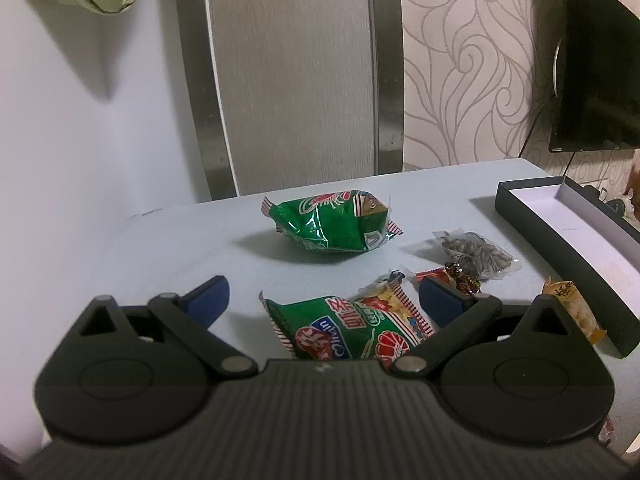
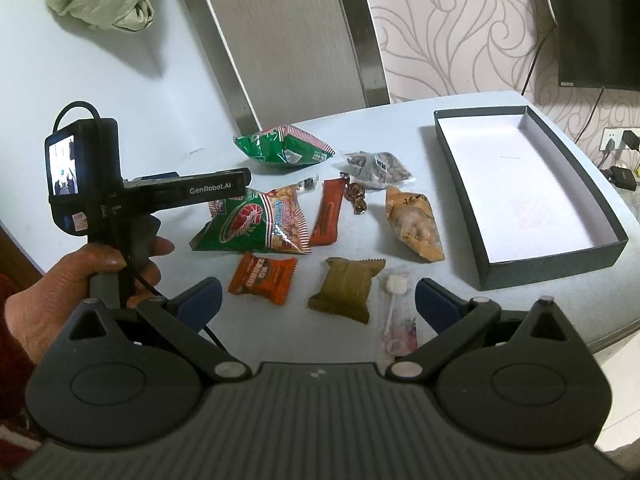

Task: Organize snacks
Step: 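Move the left gripper toward the green shrimp-cracker bag, then grasp the green shrimp-cracker bag with the left gripper while the right gripper grasps the lollipop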

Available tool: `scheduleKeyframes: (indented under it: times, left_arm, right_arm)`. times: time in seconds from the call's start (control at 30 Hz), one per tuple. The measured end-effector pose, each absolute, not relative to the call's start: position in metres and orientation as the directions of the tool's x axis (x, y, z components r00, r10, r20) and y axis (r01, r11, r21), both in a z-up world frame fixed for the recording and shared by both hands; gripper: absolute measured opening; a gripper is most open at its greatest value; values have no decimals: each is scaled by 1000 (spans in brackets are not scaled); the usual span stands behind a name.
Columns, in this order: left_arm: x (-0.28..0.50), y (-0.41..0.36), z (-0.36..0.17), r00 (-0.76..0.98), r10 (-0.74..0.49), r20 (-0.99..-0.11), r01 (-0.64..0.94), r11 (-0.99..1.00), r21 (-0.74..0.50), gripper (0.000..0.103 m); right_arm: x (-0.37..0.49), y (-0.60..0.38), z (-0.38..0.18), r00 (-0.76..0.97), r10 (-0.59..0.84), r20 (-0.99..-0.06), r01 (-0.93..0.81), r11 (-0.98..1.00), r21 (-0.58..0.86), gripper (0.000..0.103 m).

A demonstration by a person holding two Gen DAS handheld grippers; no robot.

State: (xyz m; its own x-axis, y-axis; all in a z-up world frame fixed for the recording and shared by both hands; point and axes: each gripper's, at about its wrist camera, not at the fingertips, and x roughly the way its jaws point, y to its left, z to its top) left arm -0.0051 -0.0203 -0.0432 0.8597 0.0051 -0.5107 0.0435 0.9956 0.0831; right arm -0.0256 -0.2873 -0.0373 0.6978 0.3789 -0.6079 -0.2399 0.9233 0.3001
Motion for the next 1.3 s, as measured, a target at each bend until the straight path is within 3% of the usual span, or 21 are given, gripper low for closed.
scheduleKeyframes:
  times: [0.63,1.23,1.3]
  left_arm:
    - [-1,-19,-57,849,15,-528,26,997,69,103]
    - [32,-33,-97,792,-11,-610,66,995,68,103]
    - [32,-34,-96,799,-18,-601,82,994,79,95]
  right_arm:
    - [-19,-289,-45,694,380,-611,-238,923,304,103]
    - [-13,-301,-57,694,334,-638,-209,941,265,103]
    - [-11,-302,-59,696,324,-641,-203,945,257,103]
